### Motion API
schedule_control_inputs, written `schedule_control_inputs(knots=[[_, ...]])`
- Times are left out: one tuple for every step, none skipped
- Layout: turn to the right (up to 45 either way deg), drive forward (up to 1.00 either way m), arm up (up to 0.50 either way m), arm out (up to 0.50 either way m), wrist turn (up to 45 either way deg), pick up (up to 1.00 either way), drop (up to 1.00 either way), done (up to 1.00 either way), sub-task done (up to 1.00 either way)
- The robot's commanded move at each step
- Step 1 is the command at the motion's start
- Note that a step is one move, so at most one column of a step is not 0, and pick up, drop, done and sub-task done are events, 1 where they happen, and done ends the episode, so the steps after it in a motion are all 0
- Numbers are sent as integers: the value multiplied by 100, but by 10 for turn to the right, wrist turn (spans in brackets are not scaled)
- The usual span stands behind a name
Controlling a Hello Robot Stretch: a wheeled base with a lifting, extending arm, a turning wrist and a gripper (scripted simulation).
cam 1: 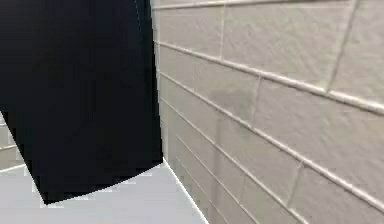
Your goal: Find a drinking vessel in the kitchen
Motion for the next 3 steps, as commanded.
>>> schedule_control_inputs(knots=[[-450,0,0,0,0,0,0,0,0],[-450,0,0,0,0,0,0,0,0],[-240,0,0,0,0,0,0,0,0]])
